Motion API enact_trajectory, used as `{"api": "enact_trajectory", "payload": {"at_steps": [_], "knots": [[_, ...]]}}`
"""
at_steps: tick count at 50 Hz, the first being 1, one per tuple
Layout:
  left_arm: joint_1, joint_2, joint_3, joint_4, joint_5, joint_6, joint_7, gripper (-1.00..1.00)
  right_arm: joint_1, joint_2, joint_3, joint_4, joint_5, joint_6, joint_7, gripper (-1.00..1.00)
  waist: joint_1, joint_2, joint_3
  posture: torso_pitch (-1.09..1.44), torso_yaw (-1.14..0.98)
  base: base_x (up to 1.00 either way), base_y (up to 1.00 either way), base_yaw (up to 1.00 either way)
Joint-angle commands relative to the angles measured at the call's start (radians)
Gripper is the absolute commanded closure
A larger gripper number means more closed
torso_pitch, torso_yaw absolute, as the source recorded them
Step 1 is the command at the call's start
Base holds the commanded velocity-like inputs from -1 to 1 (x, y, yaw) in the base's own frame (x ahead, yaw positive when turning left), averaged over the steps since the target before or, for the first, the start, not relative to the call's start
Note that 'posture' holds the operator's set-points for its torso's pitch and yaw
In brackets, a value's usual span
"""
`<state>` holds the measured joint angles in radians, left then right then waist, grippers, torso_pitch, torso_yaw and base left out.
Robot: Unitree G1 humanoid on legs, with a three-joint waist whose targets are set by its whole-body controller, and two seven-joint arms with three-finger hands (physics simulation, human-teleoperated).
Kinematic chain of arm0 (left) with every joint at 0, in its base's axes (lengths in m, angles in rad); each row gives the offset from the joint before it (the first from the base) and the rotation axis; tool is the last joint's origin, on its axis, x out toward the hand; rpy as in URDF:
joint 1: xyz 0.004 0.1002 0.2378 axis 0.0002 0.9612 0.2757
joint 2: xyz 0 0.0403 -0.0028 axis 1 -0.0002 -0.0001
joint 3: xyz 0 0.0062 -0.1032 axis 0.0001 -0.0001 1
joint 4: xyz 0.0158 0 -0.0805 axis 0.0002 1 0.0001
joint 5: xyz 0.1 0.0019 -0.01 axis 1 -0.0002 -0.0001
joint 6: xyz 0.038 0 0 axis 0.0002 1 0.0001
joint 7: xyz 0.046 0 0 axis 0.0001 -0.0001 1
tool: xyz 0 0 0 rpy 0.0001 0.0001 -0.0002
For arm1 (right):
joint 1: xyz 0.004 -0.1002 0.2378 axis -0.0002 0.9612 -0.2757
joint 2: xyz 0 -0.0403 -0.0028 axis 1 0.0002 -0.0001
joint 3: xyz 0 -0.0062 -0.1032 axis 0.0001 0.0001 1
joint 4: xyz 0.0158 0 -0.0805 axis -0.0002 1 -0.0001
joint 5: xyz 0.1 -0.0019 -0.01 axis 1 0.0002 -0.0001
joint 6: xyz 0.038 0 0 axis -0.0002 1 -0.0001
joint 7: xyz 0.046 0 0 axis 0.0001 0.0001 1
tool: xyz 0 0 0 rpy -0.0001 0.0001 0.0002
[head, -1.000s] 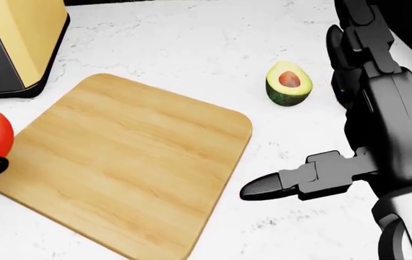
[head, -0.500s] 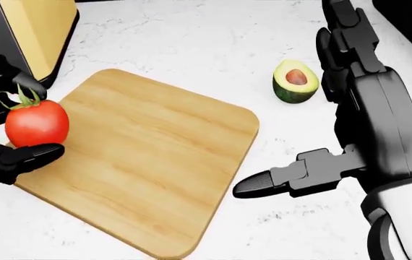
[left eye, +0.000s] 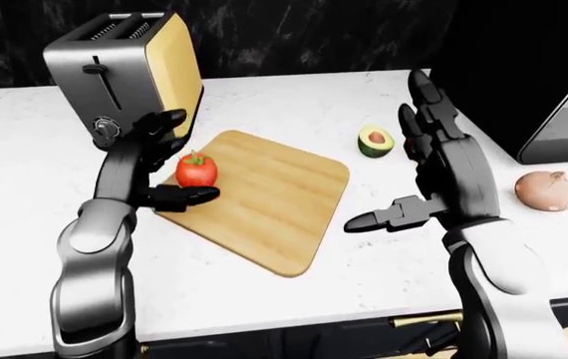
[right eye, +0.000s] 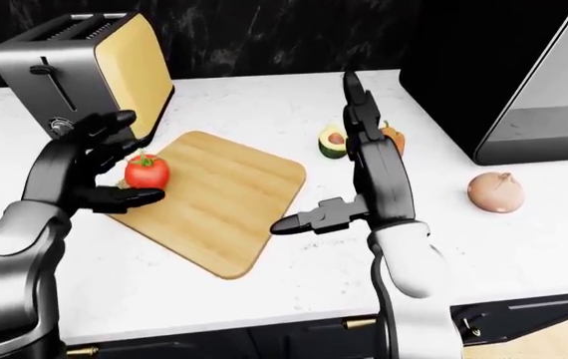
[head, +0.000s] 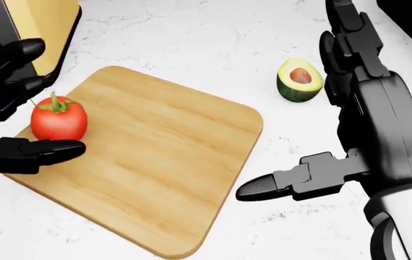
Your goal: Place the avocado, onion, tomato and bell pepper on the cutting board.
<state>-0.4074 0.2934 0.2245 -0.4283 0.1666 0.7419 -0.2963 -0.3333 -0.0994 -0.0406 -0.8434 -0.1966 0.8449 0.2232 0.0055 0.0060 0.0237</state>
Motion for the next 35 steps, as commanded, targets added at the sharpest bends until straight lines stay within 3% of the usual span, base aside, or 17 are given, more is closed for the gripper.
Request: {"api": "enact_trajectory", "payload": {"at_steps": [1,2,3,4,8,16,23,31,35], "knots": [[-0.024,0.01,0.01,-0.033,0.002,-0.022,0.005,-0.75,-0.018,-0.004,-0.005,-0.025,-0.002,-0.034,-0.006,-1.0,-0.001,0.003,-0.02,0.0,0.0,0.0,0.0,0.0],[-0.026,0.009,0.011,-0.034,0.002,-0.02,0.006,-0.76,-0.019,-0.003,-0.005,-0.025,-0.001,-0.035,-0.007,-1.0,-0.001,0.003,-0.02,0.0,0.0,0.0,0.0,0.0],[-0.025,0.01,0.01,-0.036,0.002,-0.019,0.005,-0.95,-0.021,-0.004,-0.003,-0.023,-0.002,-0.035,-0.007,-1.0,-0.001,0.003,-0.02,0.0,0.0,0.0,0.0,0.0],[-0.027,0.01,0.011,-0.034,0.003,-0.019,0.007,-0.99,-0.022,-0.003,-0.002,-0.022,-0.003,-0.036,-0.007,-1.0,-0.001,0.003,-0.02,0.0,0.0,0.0,0.0,0.0],[-0.029,0.015,0.022,-0.058,-0.006,0.002,0.001,-1.0,-0.026,-0.004,-0.003,-0.013,-0.003,-0.035,-0.006,-1.0,-0.001,0.003,-0.02,0.0,0.0,0.0,0.0,0.0],[0.003,0.034,0.064,-0.189,-0.053,0.086,-0.032,-1.0,-0.149,-0.052,0.004,0.002,-0.041,0.084,0.054,-1.0,-0.004,0.004,-0.017,0.0,0.0,0.0,0.0,0.0],[0.049,0.084,0.188,-0.332,-0.125,0.185,-0.071,-1.0,-0.356,-0.123,-0.025,0.201,-0.056,0.116,0.151,-1.0,-0.009,0.01,-0.011,0.0,0.0,0.0,0.0,0.0],[0.122,0.11,0.36,-0.453,-0.229,0.282,-0.098,-1.0,-0.546,-0.222,-0.006,0.51,-0.163,0.103,0.314,-1.0,-0.011,0.017,-0.004,0.0,0.0,0.0,0.0,0.0],[0.162,0.104,0.409,-0.484,-0.27,0.288,-0.099,-1.0,-0.64,-0.244,0.008,0.698,-0.235,0.052,0.386,-1.0,-0.012,0.021,0.0,0.0,0.0,0.0,0.0,0.0]]}}
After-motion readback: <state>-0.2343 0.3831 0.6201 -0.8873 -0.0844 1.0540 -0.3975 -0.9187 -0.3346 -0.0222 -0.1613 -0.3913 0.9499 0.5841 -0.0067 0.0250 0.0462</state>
